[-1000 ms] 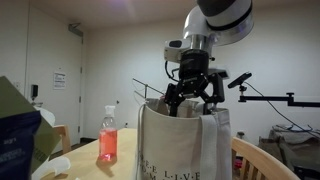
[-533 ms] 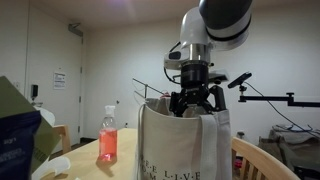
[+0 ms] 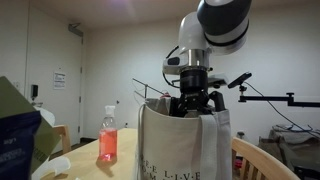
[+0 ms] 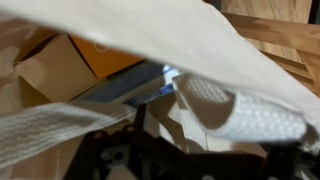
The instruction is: Move the bag slightly forward, take out the TAZO box, and put it on the table
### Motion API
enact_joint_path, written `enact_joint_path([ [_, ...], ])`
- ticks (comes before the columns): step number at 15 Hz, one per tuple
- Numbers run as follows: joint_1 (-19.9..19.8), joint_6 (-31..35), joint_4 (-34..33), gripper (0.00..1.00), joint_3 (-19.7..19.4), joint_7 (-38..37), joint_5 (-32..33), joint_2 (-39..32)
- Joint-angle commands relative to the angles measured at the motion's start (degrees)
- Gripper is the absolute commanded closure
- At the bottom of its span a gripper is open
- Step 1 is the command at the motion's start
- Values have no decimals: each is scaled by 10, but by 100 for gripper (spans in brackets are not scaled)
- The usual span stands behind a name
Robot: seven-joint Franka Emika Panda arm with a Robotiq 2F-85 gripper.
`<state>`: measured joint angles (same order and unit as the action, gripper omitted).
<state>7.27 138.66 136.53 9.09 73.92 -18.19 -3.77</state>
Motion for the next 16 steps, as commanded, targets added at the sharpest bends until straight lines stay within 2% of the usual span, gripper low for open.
enact_joint_path([
  [1,-2,-6,-25,0,-1,-25,38,-36],
  [9,-19,-6,-64,0,-1,-80,88,-92],
  [16,-10,-13,-68,0,2,-149,148,-71],
])
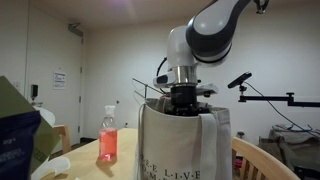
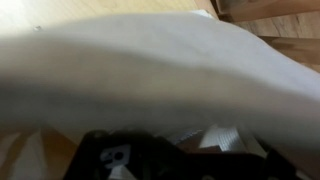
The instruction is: Move the bag slightly forward, take out the TAZO box, and put it on the table
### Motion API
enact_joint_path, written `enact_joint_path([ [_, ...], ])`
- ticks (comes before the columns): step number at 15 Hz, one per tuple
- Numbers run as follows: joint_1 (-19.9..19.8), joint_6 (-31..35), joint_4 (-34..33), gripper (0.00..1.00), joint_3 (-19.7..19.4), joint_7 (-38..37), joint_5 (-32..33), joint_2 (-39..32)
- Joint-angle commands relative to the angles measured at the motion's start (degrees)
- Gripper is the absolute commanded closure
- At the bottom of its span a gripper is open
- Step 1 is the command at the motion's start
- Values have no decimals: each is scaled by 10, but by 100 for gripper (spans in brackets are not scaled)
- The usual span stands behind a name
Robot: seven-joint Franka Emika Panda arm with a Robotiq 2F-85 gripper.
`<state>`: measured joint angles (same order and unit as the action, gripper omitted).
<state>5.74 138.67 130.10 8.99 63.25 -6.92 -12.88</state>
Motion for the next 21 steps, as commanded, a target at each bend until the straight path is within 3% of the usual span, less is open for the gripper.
enact_joint_path([
  [1,8,-14,-6,0,3,-54,50,25],
  [6,17,-21,-40,0,13,-86,100,15],
  [21,13,-18,-103,0,39,-45,101,-96],
])
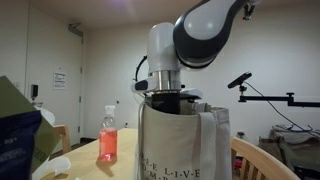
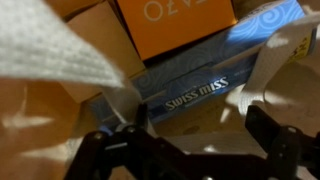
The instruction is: Move the bag slightly forward, take out the TAZO box, and put it on the table
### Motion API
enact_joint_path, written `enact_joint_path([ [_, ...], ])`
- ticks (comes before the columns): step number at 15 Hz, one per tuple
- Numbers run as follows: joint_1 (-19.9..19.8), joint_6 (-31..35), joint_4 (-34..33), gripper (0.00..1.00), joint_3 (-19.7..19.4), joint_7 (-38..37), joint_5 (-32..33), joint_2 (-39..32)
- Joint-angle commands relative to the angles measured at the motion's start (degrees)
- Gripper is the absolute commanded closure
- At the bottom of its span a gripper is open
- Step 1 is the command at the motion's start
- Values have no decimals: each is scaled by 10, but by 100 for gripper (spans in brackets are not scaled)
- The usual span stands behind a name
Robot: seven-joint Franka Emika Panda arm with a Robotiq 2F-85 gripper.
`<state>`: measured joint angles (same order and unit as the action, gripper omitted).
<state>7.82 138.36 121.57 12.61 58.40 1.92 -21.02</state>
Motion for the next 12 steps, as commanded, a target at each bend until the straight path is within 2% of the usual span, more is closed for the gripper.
enact_joint_path([
  [1,-10,-15,-18,0,2,4,11,-15],
  [12,-22,-6,-8,0,-3,-1,10,-5],
])
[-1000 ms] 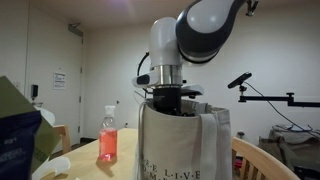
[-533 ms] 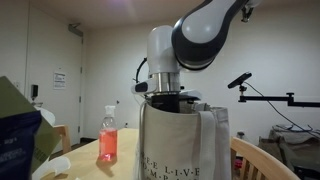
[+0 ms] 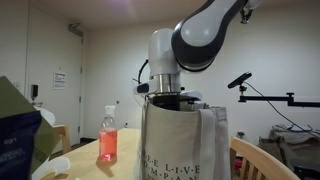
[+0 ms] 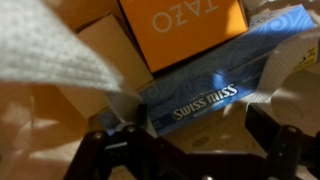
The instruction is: Move the bag slightly forward, take out the TAZO box, and put it on the table
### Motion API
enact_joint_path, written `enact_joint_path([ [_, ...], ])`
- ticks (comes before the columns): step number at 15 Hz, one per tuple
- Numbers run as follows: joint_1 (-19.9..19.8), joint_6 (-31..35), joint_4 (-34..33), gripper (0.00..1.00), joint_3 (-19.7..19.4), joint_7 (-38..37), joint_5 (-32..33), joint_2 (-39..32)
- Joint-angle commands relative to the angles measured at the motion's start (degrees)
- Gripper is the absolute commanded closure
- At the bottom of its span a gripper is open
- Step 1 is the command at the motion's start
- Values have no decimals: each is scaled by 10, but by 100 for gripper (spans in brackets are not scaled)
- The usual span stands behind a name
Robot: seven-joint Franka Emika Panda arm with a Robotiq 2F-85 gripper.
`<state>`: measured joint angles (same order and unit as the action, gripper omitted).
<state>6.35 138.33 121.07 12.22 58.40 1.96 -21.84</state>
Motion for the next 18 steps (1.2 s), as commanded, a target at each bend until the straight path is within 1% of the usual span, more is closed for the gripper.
enact_joint_path([
  [1,-9,-3,-3,0,3,1,6,3],
  [3,-14,2,-4,0,7,8,-5,2],
  [6,-31,19,1,0,19,25,-39,4],
  [8,-46,36,6,0,28,40,-72,6],
  [14,-90,76,13,0,52,121,-190,7],
  [18,-100,91,16,0,54,155,-232,8],
])
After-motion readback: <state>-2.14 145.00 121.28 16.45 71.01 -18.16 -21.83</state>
